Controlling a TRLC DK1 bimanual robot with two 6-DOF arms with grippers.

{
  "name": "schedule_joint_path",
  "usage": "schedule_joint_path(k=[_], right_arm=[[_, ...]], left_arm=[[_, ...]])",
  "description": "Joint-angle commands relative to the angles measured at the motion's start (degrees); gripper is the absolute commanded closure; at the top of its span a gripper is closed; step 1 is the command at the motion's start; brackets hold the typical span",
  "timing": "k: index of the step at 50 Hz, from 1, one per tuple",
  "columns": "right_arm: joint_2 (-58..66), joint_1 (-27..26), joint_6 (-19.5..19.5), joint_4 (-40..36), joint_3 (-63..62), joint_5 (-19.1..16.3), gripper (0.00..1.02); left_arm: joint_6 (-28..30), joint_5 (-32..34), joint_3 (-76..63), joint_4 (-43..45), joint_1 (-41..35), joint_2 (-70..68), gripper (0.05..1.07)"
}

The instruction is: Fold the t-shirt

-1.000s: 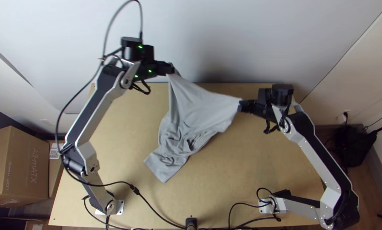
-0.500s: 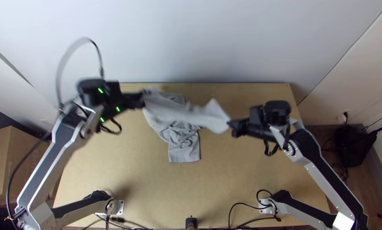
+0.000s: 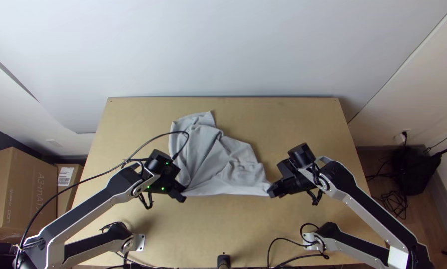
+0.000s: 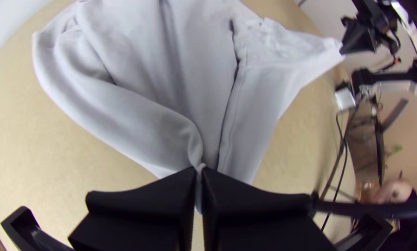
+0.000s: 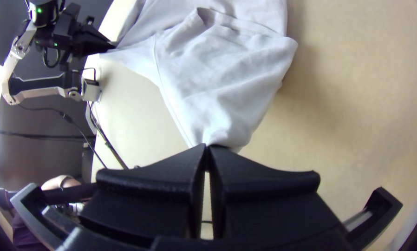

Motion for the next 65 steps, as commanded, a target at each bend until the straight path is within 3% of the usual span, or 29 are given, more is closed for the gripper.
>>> schedule_joint_path(k=[1,7,8,13,18,24,36,48,54,59,65], right_arm=[[-0.6,0.2,-4.7,-4.8,-1.5,-1.2,1.00],[-0.6,-1.1,-6.4,-5.1,-2.8,-1.1,1.00],[-0.6,-1.2,-6.5,-5.1,-2.9,-1.1,1.00],[-0.8,-2.1,-7.3,-5.1,-3.9,-1.1,1.00],[-1.1,-2.9,-10.3,-7.1,-5.7,-1.1,1.00],[-1.4,-4.4,-14.5,-10.4,-8.1,-1.0,1.00],[0.8,-7.5,-16.7,-9.7,-7.4,-1.0,1.00],[3.7,-13.6,-18.5,-9.5,-5.9,-0.9,1.00],[4.0,-15.0,-18.7,-9.5,-4.6,-0.9,1.00],[4.3,-15.9,-19.0,-9.4,-3.8,-0.9,1.00],[4.5,-16.5,-19.2,-9.5,-3.0,-1.0,1.00]], left_arm=[[6.3,1.2,-1.5,-3.5,-1.0,-0.8,1.05],[7.1,1.5,0.2,-4.3,0.2,1.7,1.03],[7.3,1.5,1.0,-4.8,0.7,2.3,0.98],[8.5,1.6,2.7,-4.6,2.2,0.1,0.53],[8.6,2.2,6.8,-5.4,5.2,0.6,0.36],[8.3,7.3,13.0,-5.8,12.3,4.1,0.36],[4.6,7.2,20.3,-0.8,17.1,15.7,0.37],[6.2,-7.8,23.3,2.1,13.7,25.2,0.37],[6.7,-9.0,23.7,2.3,13.0,27.2,0.38],[6.5,-8.9,23.9,2.3,12.4,28.5,0.60],[6.4,-9.1,24.0,2.4,12.3,31.2,0.63]])
